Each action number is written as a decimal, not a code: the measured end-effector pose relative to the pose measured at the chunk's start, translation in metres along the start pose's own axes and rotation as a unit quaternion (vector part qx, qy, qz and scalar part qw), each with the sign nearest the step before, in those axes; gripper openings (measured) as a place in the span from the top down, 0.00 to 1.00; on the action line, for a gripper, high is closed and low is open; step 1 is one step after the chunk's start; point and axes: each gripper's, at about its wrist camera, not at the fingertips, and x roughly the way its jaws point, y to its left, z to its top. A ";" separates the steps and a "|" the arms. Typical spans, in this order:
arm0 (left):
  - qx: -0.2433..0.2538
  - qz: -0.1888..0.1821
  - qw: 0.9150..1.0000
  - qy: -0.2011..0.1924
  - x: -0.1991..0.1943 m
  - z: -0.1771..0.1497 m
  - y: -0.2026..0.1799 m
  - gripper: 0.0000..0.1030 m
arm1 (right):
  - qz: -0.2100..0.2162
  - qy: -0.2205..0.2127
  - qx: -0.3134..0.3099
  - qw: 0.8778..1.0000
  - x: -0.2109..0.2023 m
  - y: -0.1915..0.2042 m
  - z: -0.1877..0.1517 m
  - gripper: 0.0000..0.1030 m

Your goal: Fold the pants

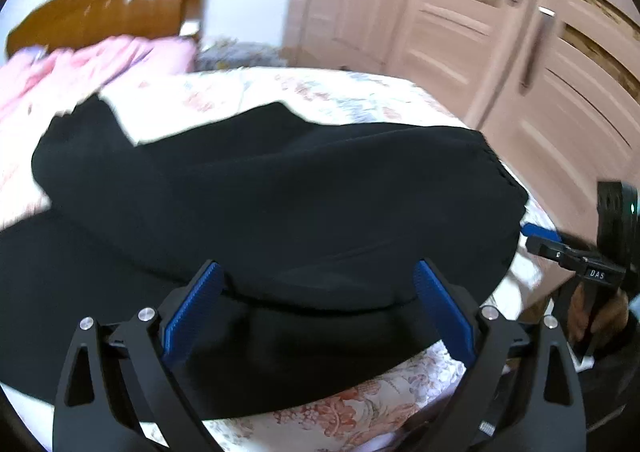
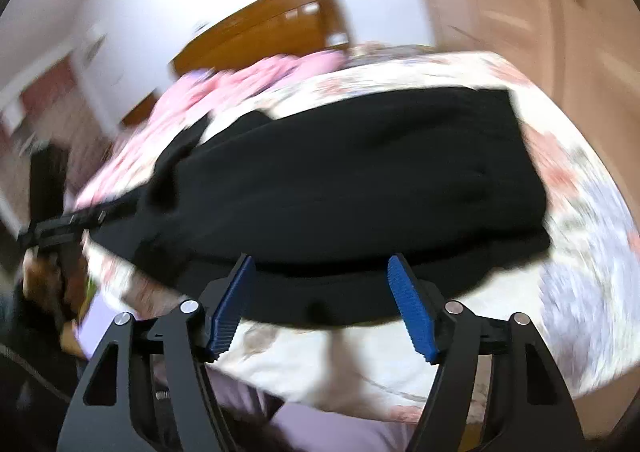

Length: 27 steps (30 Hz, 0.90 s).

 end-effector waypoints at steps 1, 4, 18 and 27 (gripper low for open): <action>-0.014 0.011 1.000 0.001 0.002 -0.001 0.004 0.06 | 0.004 0.001 0.029 1.000 0.001 -0.010 0.000 0.39; -0.050 0.022 0.998 0.006 0.007 -0.003 0.016 0.06 | 0.006 -0.010 0.066 0.998 0.001 -0.025 0.001 0.40; -0.093 0.041 0.995 0.015 0.025 -0.004 0.031 0.07 | -0.003 -0.036 0.097 0.995 0.020 -0.041 0.017 0.70; -0.148 0.112 0.982 0.022 0.042 0.023 0.057 0.11 | -0.015 -0.038 0.077 0.996 0.019 -0.042 0.013 0.82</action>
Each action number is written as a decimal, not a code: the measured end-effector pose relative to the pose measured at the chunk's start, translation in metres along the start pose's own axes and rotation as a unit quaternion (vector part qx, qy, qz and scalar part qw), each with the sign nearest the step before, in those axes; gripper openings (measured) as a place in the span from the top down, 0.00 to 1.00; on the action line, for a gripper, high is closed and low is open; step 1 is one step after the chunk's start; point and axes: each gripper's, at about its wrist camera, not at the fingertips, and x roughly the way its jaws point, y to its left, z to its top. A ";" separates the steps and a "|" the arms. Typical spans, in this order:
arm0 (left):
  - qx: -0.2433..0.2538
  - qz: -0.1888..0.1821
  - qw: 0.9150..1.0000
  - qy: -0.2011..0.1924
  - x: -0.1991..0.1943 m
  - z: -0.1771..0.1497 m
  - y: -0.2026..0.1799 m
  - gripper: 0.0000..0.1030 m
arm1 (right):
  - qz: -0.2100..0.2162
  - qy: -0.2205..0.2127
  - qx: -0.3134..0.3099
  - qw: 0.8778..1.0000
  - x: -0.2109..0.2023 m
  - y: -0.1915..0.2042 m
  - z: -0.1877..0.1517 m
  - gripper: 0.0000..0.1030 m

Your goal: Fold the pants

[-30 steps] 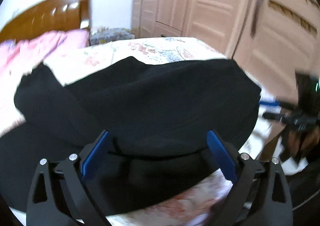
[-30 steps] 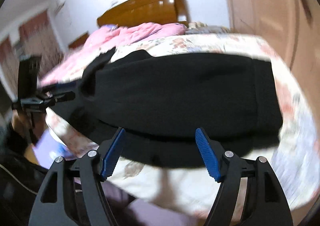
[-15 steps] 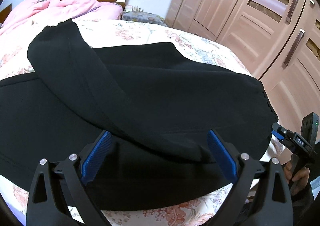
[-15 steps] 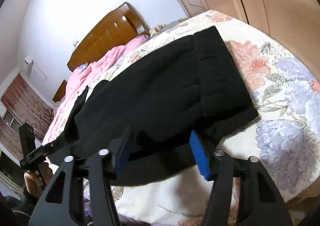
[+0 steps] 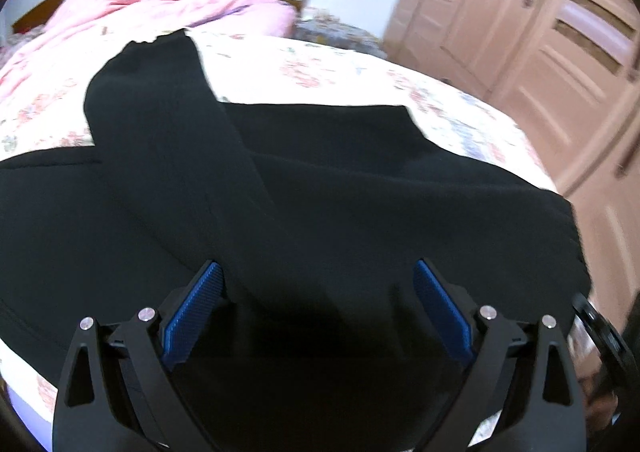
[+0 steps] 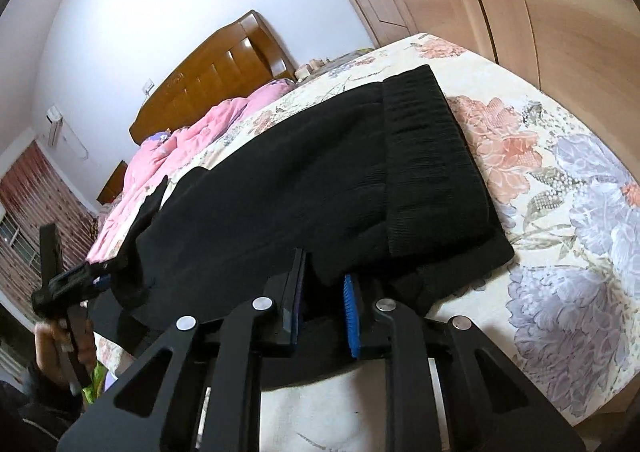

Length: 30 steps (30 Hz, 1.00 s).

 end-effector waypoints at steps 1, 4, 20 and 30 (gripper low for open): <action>0.000 0.006 1.000 0.004 0.002 0.003 0.000 0.34 | -0.002 0.000 -0.004 1.000 0.000 0.001 0.000 0.82; -0.001 0.034 0.999 -0.005 0.000 0.009 0.009 0.88 | -0.007 -0.003 -0.015 1.000 -0.001 0.004 0.000 0.82; -0.005 0.050 0.999 -0.008 -0.066 -0.082 0.028 0.92 | -0.030 0.043 -0.046 0.998 -0.014 -0.004 -0.014 0.93; 0.023 0.052 0.998 -0.017 -0.065 -0.084 0.025 0.92 | -0.048 0.033 -0.040 0.997 -0.026 0.000 -0.014 0.94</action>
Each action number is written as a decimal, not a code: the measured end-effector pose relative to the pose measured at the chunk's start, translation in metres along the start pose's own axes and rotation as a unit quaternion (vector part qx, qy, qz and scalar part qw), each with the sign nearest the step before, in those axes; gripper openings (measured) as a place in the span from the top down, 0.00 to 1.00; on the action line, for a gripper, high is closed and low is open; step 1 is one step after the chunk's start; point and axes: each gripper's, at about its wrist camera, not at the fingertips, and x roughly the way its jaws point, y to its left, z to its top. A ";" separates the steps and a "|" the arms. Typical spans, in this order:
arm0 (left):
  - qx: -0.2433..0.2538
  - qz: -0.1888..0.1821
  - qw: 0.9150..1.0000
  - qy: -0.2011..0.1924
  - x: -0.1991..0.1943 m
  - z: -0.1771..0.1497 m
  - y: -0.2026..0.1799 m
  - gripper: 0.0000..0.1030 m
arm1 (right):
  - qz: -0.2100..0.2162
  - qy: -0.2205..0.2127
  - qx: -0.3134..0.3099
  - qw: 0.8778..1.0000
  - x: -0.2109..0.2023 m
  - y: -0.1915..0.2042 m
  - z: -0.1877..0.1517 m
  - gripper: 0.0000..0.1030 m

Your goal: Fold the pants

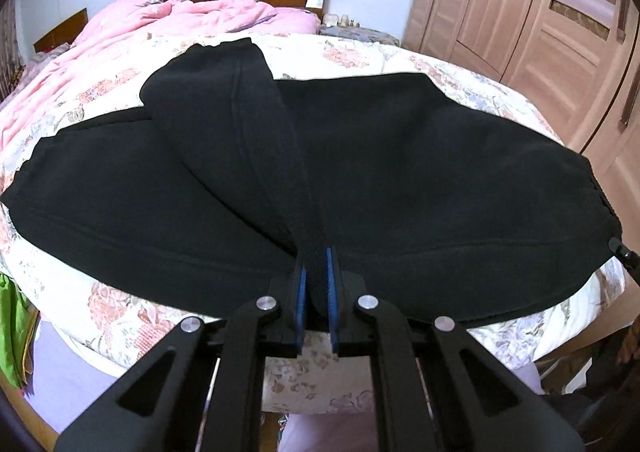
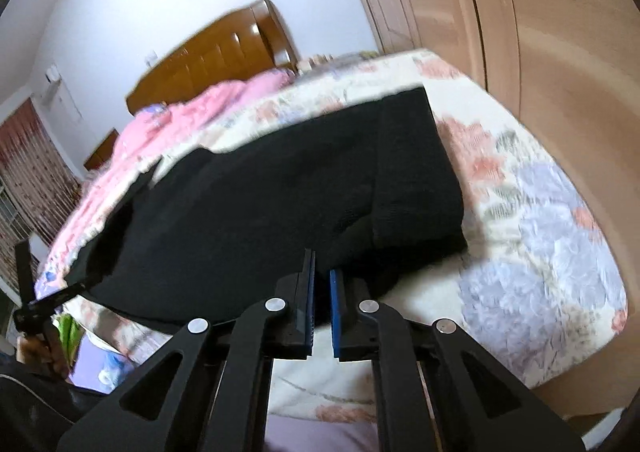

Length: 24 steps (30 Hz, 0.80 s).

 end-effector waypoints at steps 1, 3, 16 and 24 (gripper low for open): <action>0.000 0.001 1.000 0.003 0.002 -0.003 0.000 0.92 | 0.004 0.003 0.013 1.000 0.002 -0.004 -0.003 0.94; 0.000 0.001 1.000 -0.001 -0.003 -0.002 0.000 0.92 | 0.013 -0.007 0.025 1.000 -0.004 -0.005 -0.002 0.94; 0.001 -0.037 0.999 0.001 0.003 0.001 -0.009 0.44 | 0.063 0.000 0.054 0.997 0.001 -0.008 -0.005 0.77; -0.010 -0.043 0.999 0.002 0.009 0.004 -0.010 0.44 | 0.152 0.039 0.072 0.985 0.024 0.015 -0.020 0.77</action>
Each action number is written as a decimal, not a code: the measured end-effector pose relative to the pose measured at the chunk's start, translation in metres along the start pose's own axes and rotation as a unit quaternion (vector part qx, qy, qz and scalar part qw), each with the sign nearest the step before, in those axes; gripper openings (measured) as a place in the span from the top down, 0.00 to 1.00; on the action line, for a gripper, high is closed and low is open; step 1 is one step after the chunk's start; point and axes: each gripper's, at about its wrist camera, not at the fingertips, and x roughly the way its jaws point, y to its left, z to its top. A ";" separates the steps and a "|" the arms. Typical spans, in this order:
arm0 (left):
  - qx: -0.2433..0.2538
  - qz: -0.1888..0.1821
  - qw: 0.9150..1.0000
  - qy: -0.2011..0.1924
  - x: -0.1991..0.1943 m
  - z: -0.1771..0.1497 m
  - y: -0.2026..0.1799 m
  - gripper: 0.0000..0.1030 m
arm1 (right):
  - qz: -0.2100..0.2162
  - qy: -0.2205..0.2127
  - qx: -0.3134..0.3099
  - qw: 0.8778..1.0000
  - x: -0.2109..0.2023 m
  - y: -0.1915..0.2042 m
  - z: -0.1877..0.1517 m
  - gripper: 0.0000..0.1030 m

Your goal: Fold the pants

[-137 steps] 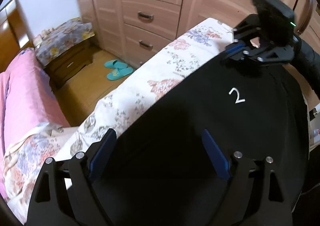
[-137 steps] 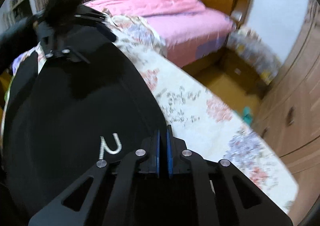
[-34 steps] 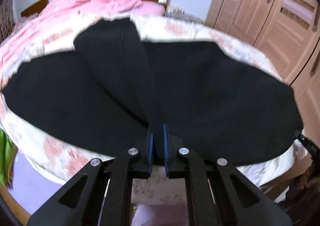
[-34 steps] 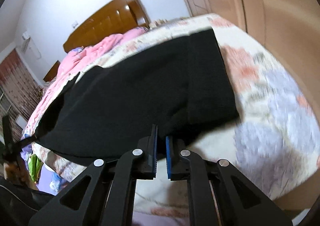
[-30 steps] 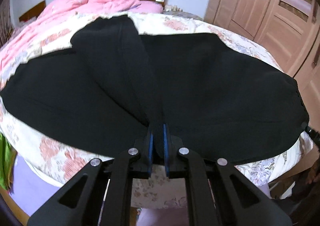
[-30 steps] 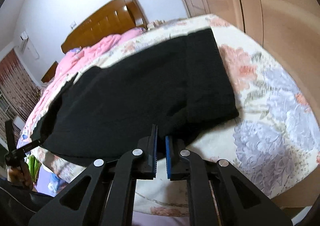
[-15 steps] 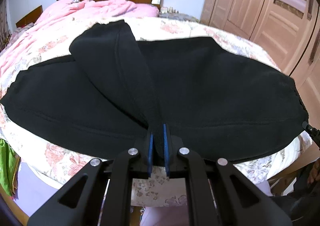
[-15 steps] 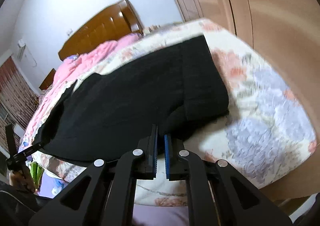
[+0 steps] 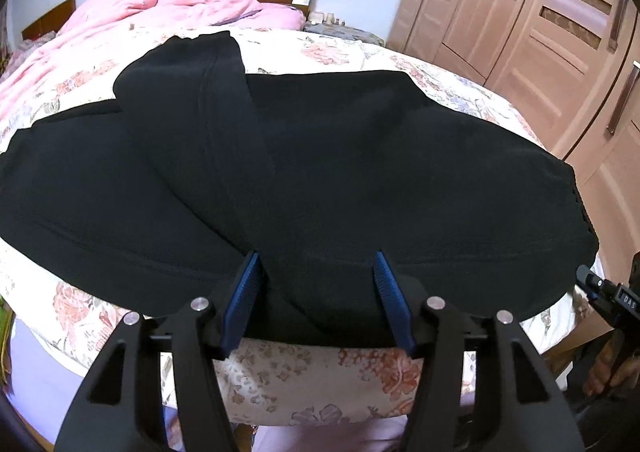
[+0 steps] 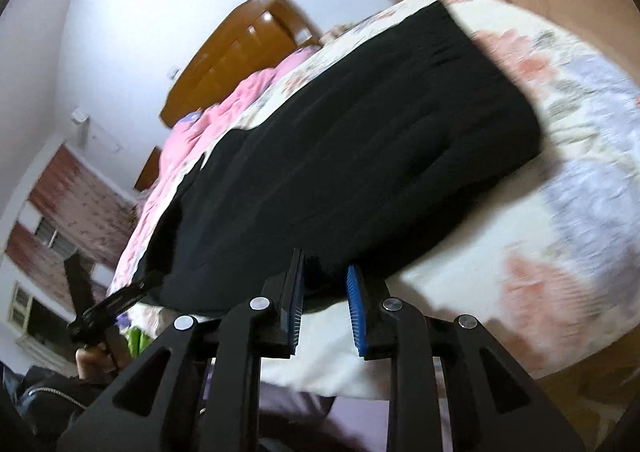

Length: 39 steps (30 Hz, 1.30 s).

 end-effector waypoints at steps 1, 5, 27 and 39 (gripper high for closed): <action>0.002 0.002 1.000 0.002 0.001 0.000 0.000 0.47 | 0.009 0.005 -0.002 1.000 0.004 0.005 -0.001 0.77; 0.003 0.026 1.000 -0.008 -0.001 0.000 0.007 0.84 | 0.008 0.020 -0.039 0.999 0.017 0.025 -0.004 0.87; 0.054 0.062 0.984 -0.157 -0.064 0.026 -0.012 0.15 | -0.109 -0.059 -0.028 0.992 -0.062 0.011 0.018 0.20; 0.148 -0.069 0.985 0.051 0.127 0.148 -0.116 0.03 | -0.194 0.043 -0.233 0.952 0.054 0.048 0.136 0.12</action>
